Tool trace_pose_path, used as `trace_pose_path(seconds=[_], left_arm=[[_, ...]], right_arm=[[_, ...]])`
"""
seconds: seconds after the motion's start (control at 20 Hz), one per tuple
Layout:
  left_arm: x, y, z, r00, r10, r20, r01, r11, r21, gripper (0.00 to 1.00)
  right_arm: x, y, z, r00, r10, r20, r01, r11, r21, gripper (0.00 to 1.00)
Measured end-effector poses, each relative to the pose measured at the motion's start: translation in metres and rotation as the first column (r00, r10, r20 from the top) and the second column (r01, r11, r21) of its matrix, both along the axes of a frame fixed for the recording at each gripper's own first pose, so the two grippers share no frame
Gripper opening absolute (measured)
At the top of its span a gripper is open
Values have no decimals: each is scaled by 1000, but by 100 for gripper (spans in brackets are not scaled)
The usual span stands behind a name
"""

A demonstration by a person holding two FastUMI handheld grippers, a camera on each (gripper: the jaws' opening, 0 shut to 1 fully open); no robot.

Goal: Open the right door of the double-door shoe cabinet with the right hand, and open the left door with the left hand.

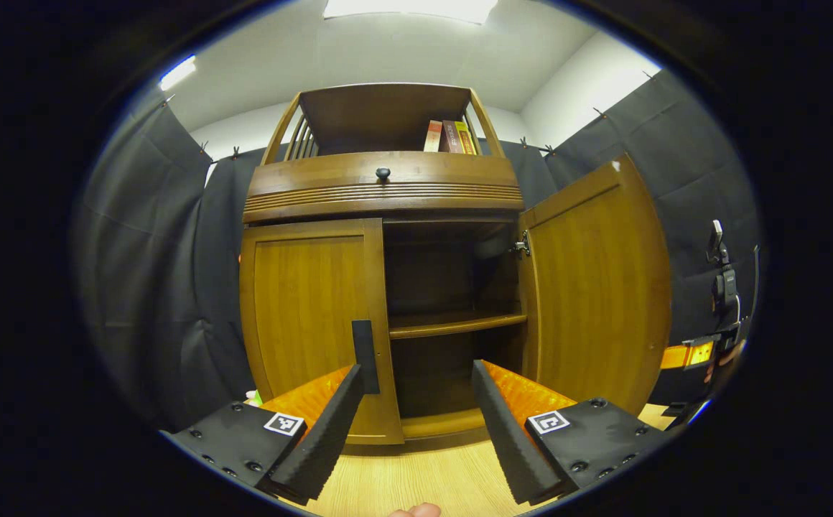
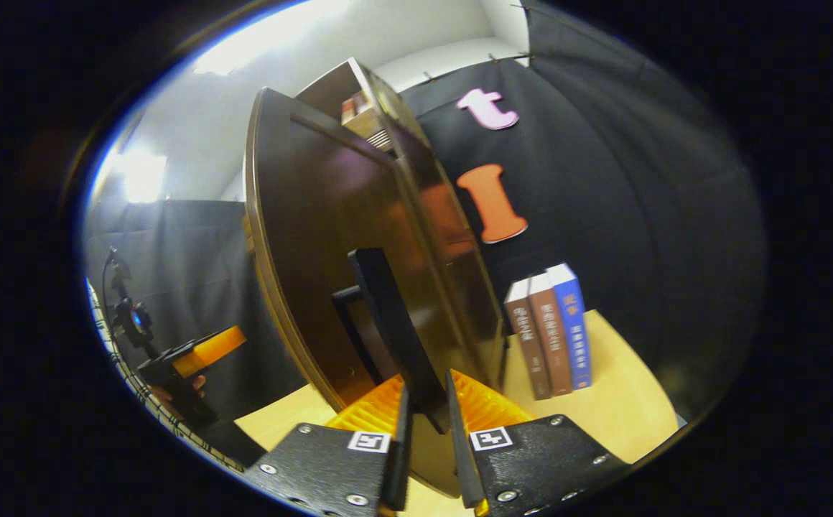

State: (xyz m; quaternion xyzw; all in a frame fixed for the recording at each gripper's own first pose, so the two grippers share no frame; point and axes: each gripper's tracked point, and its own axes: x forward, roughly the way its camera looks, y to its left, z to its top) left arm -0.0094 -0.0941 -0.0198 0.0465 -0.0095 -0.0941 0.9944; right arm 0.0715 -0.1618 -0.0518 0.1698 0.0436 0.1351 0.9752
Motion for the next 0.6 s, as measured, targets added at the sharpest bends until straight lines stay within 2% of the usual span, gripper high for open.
trace_pose_path(seconds=[0.05,0.2,0.45,0.6], left_arm=[[-1,-1,0,1000,-2,-2,2,1000,-1,96],[-2,0,-2,1000,-5,-4,5,1000,0,97],[2,12,-2,1000,13,-9,-13,1000,-15,96],[20,27,-2,999,43,-5,-43,999,-32,98]], right_arm=[[-5,5,-1,1000,24,-10,-24,999,27,22],[-9,8,-2,1000,1,4,-1,1000,1,28],[-40,0,18,992,-117,42,117,993,-17,22],[-66,4,45,979,-182,90,190,978,-86,22]])
